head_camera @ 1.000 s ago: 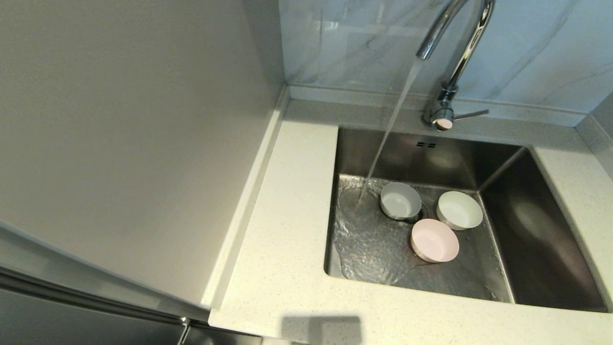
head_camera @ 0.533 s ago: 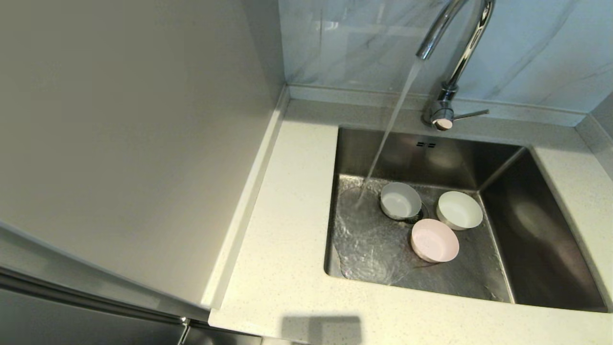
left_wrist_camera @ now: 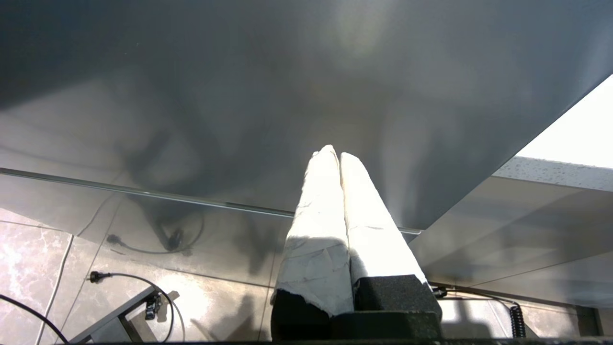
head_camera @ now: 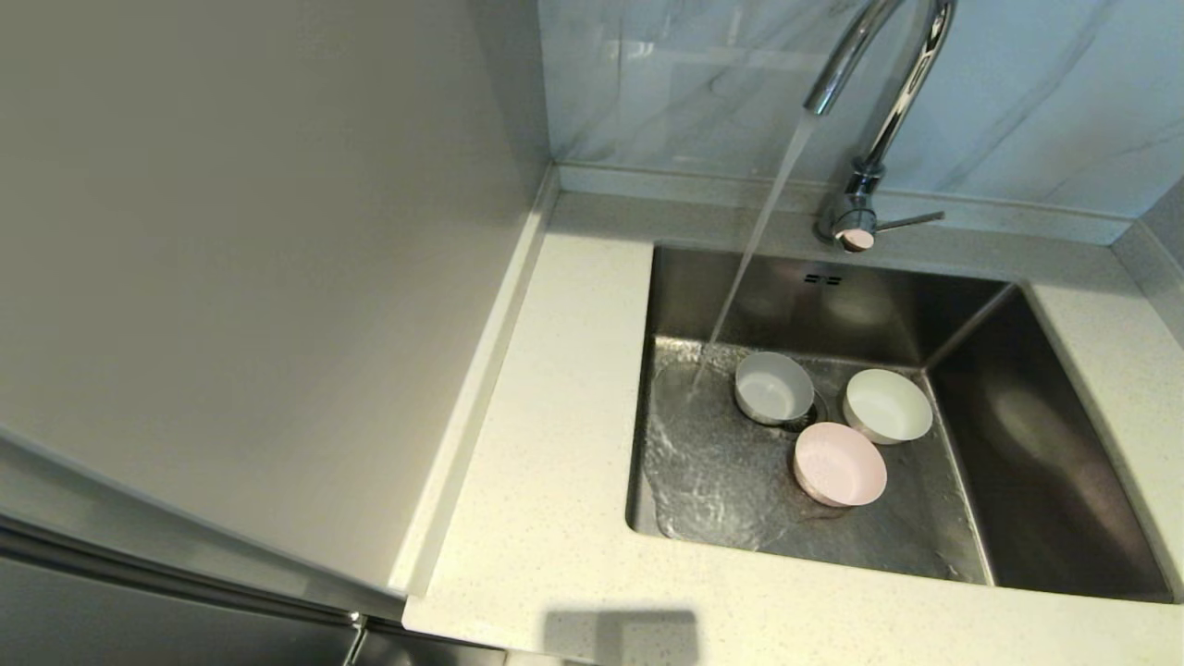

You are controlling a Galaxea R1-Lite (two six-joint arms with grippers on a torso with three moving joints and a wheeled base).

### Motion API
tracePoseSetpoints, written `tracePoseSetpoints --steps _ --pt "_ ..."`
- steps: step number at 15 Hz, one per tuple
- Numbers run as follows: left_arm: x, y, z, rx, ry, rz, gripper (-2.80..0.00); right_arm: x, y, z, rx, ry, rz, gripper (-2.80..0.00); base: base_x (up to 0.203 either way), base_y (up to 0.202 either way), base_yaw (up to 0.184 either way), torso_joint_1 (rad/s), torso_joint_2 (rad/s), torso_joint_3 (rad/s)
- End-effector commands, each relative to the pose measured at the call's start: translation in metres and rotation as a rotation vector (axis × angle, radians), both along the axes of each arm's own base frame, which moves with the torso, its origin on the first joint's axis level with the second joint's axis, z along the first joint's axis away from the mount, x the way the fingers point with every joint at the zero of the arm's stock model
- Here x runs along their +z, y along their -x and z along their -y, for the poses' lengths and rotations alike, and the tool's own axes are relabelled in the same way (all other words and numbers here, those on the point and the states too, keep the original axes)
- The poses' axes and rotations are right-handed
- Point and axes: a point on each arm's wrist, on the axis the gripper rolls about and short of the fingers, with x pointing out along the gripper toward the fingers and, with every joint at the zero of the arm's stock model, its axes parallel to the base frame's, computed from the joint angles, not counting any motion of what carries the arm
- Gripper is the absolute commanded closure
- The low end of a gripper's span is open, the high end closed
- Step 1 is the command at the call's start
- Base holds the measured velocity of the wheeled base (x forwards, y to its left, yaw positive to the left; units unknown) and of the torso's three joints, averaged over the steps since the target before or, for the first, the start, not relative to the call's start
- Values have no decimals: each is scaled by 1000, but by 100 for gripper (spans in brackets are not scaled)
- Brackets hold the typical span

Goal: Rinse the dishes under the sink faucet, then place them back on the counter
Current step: Wait for the water to rinse the bowl

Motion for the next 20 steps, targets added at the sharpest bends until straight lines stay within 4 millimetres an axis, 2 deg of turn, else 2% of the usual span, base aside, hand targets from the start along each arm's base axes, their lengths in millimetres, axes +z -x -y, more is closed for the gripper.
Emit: tracePoseSetpoints --steps 1,20 --pt "0 0 0 0 1 3 0 0 0 0 2 1 0 0 0 0 0 0 0 0" --pt "0 0 0 0 1 3 0 0 0 0 2 1 0 0 0 0 0 0 0 0"
